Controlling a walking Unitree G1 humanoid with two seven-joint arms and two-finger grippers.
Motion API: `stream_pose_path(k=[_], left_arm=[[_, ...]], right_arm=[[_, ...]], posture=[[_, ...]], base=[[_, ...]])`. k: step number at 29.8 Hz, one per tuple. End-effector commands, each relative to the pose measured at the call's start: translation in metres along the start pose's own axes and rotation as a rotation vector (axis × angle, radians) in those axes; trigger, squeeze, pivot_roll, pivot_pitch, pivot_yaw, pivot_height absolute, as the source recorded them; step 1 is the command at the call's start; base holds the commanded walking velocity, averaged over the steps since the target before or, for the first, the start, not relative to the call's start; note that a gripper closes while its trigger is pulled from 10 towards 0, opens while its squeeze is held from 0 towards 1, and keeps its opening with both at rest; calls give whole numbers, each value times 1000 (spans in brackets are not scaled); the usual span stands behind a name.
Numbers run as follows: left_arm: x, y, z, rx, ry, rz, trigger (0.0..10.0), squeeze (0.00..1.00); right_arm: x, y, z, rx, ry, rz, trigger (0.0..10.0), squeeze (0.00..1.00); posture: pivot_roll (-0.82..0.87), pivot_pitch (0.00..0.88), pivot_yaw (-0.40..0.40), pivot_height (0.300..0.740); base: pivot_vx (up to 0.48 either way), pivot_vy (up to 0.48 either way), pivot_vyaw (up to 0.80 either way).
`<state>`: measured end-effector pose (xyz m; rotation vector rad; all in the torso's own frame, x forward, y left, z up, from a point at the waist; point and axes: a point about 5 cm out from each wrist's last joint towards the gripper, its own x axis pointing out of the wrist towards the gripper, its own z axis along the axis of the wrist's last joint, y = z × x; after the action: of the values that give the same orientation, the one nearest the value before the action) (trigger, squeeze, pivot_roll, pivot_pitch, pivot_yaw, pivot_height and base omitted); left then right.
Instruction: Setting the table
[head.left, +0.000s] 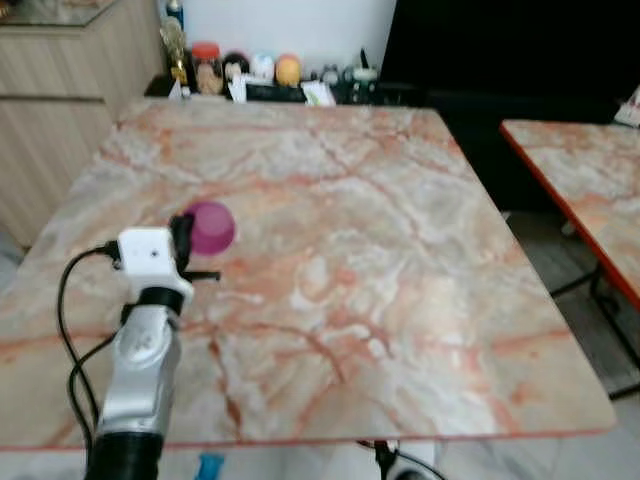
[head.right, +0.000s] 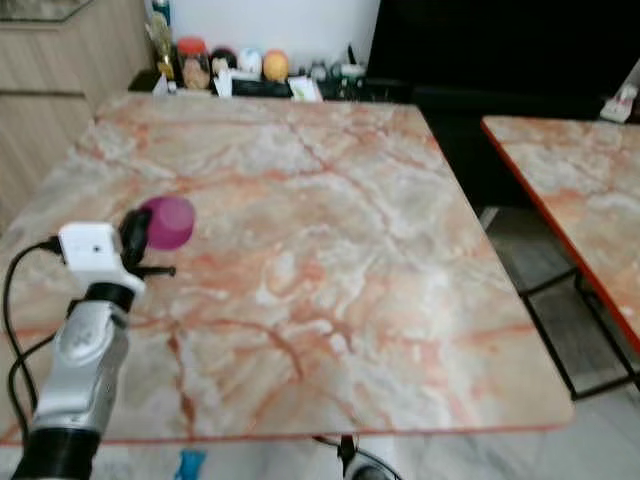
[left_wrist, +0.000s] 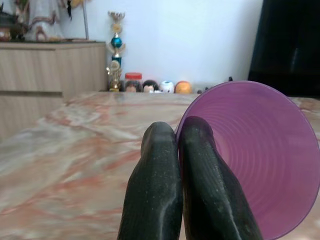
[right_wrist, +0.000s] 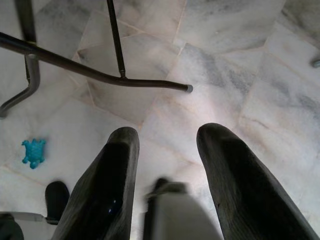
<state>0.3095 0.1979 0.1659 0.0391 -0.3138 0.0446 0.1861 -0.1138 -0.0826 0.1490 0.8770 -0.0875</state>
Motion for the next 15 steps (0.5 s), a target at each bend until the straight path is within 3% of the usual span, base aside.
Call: stream_pose_path(k=[1, 6, 15], left_arm=[[2, -11, 2, -13, -14, -30, 10000, 0], [3, -10, 2, -13, -17, -28, 10000, 0], [4, -11, 2, -17, -23, -23, 10000, 0]], right_arm=[[-1, -3, -6, 7, 15, -12, 10000, 0], [-1, -3, -6, 7, 22, -12, 10000, 0], [-1, -2, -6, 12, 22, 1, 10000, 0]], posture=[[138, 55, -76, 740], [138, 58, -77, 740], [136, 60, -78, 736]], base=[[0, -480, 0], [0, -480, 0], [0, -480, -434]])
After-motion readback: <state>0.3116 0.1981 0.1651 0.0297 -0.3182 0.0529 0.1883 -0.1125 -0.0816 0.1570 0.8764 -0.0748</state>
